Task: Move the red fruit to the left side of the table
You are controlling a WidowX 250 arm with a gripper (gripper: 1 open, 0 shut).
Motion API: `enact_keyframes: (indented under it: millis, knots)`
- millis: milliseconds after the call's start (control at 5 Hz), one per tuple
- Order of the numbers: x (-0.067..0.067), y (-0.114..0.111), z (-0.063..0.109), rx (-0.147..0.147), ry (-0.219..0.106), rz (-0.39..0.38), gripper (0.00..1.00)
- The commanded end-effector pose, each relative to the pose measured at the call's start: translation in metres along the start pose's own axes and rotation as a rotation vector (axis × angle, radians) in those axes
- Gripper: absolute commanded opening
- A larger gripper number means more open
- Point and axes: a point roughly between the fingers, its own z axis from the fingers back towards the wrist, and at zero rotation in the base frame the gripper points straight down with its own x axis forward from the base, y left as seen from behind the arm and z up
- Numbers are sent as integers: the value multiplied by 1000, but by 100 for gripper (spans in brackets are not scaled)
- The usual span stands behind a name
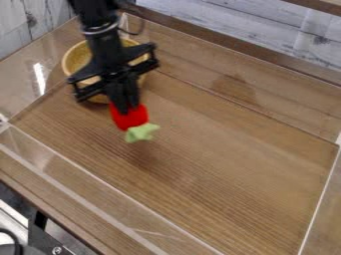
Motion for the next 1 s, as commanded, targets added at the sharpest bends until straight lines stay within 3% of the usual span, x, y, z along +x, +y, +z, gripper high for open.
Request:
enact_keyframes:
  millis: [0, 800]
  knots:
    - [13, 7, -1, -10, -64, -29, 0]
    - [25, 9, -26, 73, -159, -67, 0]
